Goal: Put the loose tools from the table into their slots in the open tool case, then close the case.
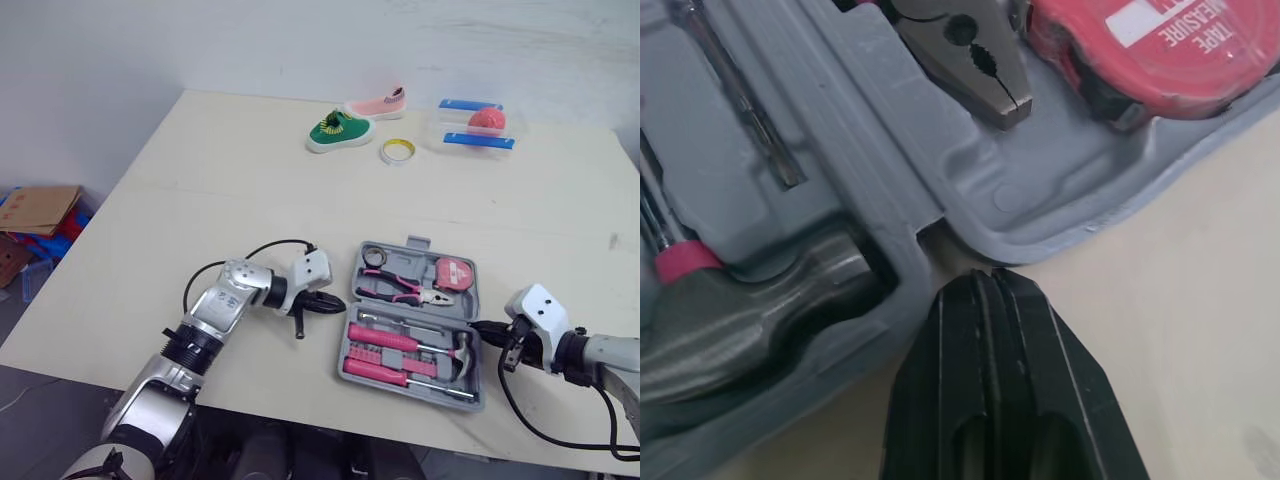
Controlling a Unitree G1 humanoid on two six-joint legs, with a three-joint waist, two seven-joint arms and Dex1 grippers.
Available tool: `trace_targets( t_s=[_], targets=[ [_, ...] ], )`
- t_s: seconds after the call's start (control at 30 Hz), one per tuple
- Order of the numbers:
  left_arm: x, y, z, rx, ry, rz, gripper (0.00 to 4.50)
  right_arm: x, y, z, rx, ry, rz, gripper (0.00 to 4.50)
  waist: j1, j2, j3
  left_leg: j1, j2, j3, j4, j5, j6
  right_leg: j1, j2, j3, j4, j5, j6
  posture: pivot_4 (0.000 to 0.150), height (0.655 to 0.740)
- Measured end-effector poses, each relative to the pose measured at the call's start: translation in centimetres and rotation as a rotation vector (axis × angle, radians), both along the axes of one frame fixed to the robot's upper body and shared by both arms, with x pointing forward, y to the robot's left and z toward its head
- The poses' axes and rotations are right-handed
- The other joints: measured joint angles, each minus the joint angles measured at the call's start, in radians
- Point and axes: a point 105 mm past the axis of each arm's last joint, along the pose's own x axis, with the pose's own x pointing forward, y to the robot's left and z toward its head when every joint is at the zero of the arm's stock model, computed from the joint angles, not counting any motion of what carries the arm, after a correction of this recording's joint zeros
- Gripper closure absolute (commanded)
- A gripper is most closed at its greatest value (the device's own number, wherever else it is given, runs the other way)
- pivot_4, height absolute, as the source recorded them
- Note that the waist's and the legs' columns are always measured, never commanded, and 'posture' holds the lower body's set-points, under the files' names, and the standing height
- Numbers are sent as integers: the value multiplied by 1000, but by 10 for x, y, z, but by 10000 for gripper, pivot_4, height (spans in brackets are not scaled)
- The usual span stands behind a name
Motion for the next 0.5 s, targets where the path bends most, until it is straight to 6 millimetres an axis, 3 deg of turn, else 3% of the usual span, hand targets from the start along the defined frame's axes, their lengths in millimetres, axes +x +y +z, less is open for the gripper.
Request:
trace_targets(
  t_s=[0.17,0.5],
  targets=[
    [2,0,1,15,-13,7,45000,5,8,0,-10,-4,35,44474,-13,0,0,1,1,0,-2,1,-2,0,0,0,1,0,-1,1500,7304],
    [8,33,5,76,-43,72,45000,31,38,3,18,-21,106,44474,-51,0,0,3,1,0,-3,5,-6,-1,1,0,6,1,-4,1500,7304]
  ],
)
